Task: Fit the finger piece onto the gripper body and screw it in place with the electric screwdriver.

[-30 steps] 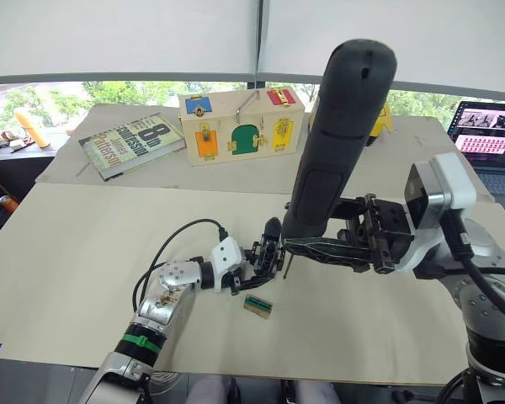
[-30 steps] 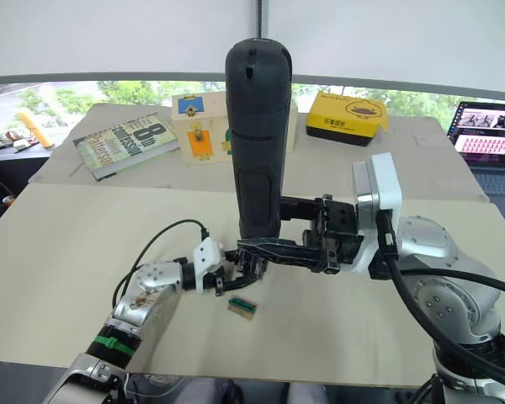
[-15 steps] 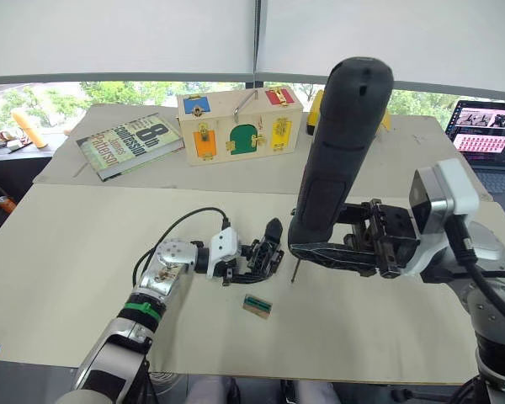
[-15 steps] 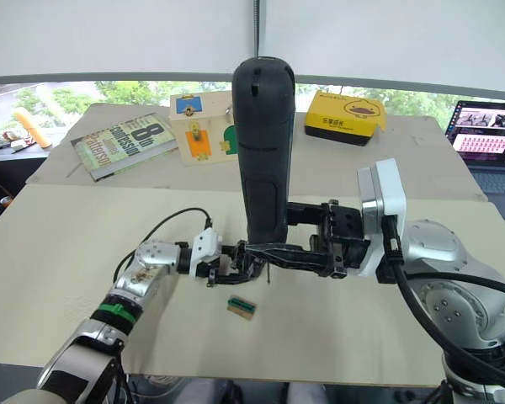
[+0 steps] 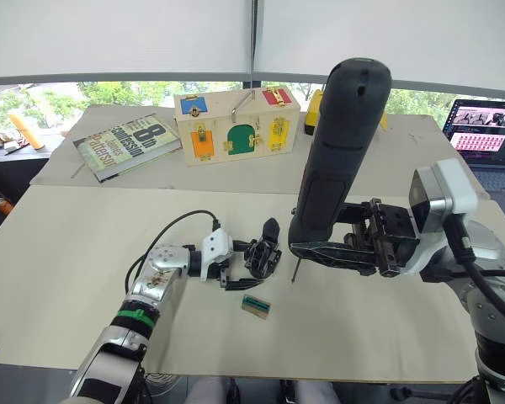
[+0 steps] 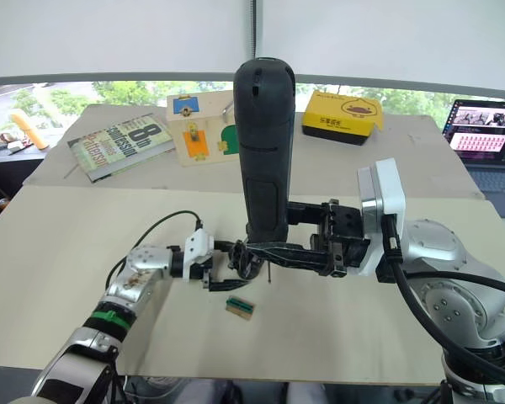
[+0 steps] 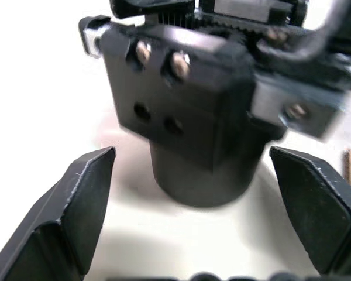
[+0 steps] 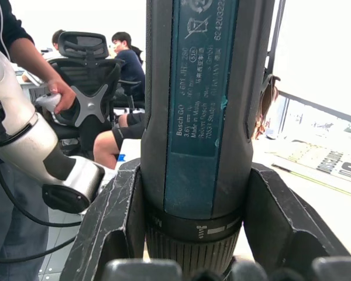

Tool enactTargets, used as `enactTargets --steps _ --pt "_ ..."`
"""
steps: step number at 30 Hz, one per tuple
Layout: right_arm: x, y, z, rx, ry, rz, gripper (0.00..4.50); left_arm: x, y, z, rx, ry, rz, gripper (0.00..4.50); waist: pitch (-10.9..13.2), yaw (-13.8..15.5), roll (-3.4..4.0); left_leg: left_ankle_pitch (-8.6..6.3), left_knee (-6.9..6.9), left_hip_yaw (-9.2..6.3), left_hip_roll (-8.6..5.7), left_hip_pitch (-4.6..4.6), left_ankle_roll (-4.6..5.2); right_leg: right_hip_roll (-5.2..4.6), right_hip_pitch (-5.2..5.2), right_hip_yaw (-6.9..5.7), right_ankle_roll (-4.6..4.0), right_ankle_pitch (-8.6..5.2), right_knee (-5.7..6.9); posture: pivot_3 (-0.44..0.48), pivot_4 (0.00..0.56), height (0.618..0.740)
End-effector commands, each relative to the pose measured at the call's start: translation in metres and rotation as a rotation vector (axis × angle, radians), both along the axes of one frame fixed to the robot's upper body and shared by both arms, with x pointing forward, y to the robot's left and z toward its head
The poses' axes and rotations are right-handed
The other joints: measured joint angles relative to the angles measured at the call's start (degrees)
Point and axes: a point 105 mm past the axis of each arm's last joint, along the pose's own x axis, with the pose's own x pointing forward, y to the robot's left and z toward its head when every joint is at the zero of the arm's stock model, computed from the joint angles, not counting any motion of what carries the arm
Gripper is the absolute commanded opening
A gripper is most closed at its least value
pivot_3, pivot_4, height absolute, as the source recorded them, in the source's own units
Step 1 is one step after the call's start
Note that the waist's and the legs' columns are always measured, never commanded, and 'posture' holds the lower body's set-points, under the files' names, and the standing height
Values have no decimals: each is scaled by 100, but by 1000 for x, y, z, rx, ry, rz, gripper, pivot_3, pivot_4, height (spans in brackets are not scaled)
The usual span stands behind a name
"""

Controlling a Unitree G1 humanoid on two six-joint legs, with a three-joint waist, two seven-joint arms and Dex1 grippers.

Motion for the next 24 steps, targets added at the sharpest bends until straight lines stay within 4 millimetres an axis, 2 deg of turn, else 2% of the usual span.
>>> enactTargets --steps 1,7,17,24 --pt "-5 -1 11 29 -62 3 1913 -10 4 5 -26 -6 5 4477 0 3 0 0 0 0 0 0 0 -5 0 1 0 0 0 0 150 740" --pt "-3 -1 10 38 -65 -4 1913 -21 -4 9 -46 -9 15 4477 0 54 0 0 0 0 -3 -2 0 -13 0 -1 0 0 -2 0 150 740" --pt "-2 -2 11 39 -75 -11 1913 -15 -27 4 -48 -4 78 4477 0 49 0 0 0 1 -6 -1 0 2 2 -1 1 1 0 0 150 740" --pt "-2 -2 11 41 -79 -20 1913 -12 -30 -4 -29 15 103 4477 0 68 0 0 1 0 -8 0 1 -4 4 0 1 1 -1 0 150 740"
